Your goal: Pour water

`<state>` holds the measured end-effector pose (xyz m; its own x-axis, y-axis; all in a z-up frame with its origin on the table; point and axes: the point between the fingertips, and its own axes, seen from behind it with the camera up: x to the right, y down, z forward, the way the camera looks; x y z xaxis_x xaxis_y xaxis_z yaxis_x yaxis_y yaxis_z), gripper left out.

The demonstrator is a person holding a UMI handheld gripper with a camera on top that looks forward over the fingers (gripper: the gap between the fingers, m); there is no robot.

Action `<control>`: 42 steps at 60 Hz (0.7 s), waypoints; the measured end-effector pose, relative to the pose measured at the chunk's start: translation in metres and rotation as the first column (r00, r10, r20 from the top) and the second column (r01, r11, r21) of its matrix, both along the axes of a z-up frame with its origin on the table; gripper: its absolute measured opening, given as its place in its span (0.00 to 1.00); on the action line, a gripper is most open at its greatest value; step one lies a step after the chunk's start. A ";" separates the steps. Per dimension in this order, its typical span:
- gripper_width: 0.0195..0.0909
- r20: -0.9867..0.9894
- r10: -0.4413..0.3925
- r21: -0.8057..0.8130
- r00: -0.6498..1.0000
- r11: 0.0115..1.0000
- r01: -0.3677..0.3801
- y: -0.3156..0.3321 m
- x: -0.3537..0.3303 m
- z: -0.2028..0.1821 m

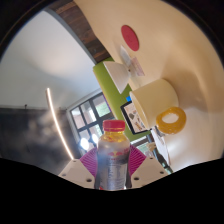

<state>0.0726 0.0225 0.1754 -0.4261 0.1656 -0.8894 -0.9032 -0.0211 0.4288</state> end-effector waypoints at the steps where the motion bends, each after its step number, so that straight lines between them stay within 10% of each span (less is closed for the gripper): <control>1: 0.22 -0.018 0.005 -0.003 1.000 1.000 -0.005 -0.007 0.001 0.001; 18: 0.22 -0.066 0.065 -0.042 0.996 0.997 -0.068 0.005 -0.020 -0.010; 29: 0.22 0.334 0.035 0.024 0.942 0.999 -0.046 -0.003 -0.030 0.036; 42: 0.22 0.942 -0.306 0.283 0.138 0.945 0.162 -0.037 0.053 0.138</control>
